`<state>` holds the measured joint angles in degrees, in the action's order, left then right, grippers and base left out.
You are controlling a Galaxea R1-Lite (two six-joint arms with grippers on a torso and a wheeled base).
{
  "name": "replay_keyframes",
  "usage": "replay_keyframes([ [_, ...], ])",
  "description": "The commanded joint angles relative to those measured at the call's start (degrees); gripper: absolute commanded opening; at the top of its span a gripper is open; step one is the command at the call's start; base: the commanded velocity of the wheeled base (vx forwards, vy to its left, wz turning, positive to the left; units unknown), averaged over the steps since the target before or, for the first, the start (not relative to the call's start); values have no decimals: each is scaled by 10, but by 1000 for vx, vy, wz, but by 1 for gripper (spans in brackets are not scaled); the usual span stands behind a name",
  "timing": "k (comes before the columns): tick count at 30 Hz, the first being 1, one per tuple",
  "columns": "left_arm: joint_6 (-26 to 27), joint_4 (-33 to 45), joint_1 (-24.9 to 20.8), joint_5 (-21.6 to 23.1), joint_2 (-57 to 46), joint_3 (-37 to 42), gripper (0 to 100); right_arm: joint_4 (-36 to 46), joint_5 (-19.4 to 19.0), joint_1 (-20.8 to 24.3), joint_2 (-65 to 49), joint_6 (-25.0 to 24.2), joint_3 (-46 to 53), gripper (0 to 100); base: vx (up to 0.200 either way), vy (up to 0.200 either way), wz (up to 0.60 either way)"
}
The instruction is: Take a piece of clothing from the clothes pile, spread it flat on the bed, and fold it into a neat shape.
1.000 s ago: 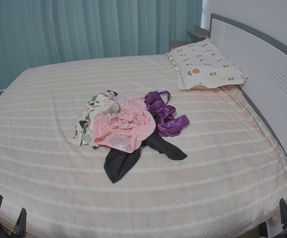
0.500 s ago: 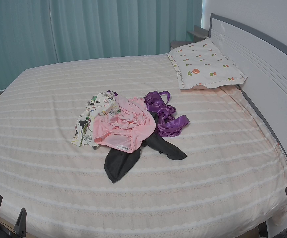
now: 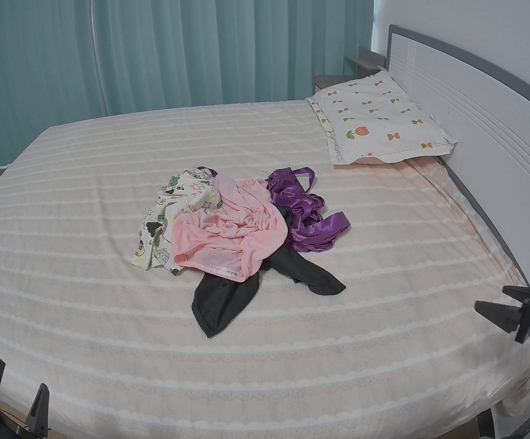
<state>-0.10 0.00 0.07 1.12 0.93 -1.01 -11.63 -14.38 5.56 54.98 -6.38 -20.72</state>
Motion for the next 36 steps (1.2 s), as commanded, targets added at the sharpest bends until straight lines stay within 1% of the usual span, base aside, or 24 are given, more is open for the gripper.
replay_keyframes([
  [1,0,0,0,0,0,10,100,-206,54,138,346,-82,-49,100,0,0,0],
  [5,0,0,0,0,0,10,100,-286,109,162,436,-85,-72,100,0,0,0],
  [12,0,0,0,0,0,10,100,-372,188,203,576,-87,-130,100,0,0,0],
  [15,0,0,0,0,0,10,100,-451,241,212,651,-86,-172,100,0,0,0],
  [19,0,0,0,0,0,10,100,-478,255,208,700,-86,-216,100,0,0,0],
  [23,0,0,0,0,0,10,100,-477,253,206,718,-86,-240,100,0,0,0],
  [30,0,0,0,0,0,10,100,-473,252,207,783,-86,-323,100,0,0,0],
  [36,0,0,0,0,0,10,100,-488,253,216,831,-86,-350,100,0,0,0],
])
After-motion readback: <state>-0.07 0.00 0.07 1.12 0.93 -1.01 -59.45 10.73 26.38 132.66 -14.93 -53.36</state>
